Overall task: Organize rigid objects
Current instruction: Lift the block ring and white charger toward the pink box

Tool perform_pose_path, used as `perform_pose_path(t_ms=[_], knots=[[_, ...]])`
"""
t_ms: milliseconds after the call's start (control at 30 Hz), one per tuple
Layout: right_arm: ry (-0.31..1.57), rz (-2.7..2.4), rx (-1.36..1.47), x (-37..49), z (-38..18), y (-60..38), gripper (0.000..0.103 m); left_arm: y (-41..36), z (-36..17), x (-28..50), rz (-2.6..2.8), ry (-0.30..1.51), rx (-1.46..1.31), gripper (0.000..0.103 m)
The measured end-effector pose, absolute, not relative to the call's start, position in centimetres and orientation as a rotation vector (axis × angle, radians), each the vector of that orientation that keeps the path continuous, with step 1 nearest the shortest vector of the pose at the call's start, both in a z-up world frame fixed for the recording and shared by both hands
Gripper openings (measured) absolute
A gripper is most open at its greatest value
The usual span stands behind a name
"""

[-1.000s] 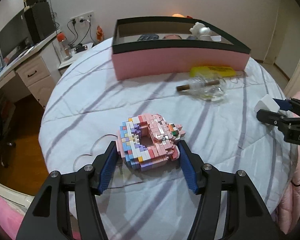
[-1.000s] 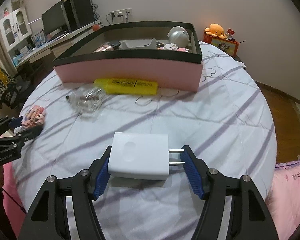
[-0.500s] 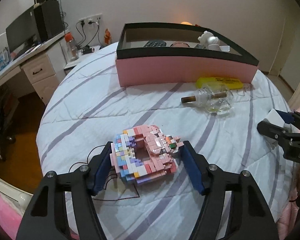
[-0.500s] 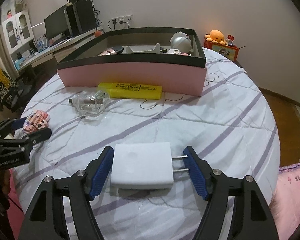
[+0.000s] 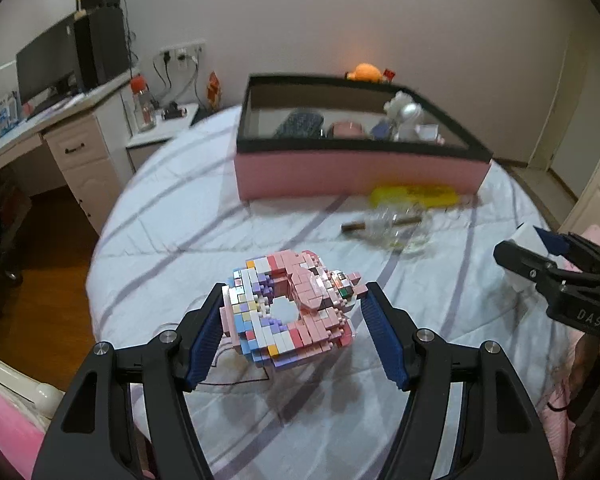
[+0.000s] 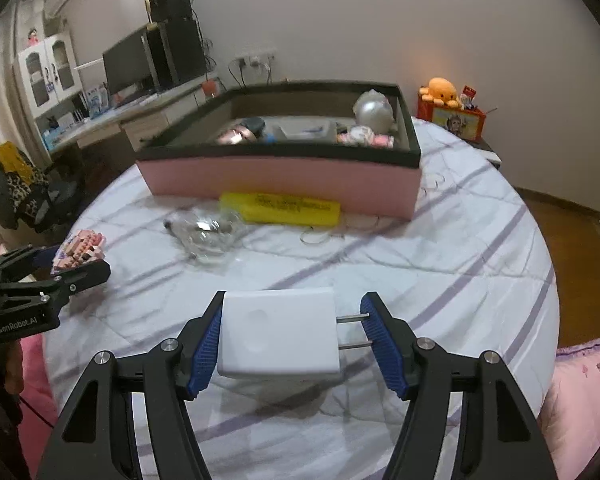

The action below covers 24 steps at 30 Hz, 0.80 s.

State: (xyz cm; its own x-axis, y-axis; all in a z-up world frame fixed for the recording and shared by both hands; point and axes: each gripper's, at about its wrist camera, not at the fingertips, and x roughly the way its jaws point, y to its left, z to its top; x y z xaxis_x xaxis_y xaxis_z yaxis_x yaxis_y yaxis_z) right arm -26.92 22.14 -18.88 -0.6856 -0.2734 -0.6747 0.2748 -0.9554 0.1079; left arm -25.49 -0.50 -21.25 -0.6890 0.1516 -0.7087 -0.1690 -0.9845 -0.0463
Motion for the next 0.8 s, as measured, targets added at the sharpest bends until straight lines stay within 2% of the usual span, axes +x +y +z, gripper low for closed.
perform_pose_path(t_ms=[367,600,800], knots=[[0.033,-2.726,0.752,-24.1,-12.1,21.2,0.068,0.1,-13.7,-22.6,2.864,-0.013,-0.836,0.068],[0.064,-2.793,0.5,-20.9,-6.3,20.7,0.068,1.1,-9.6,-20.6,2.918,0.02,-0.672,0.068],[0.073,-2.813,0.408,-19.4,-3.8,20.7,0.068,1.6,-7.0,-19.2,2.948,0.054,-0.572,0.068]])
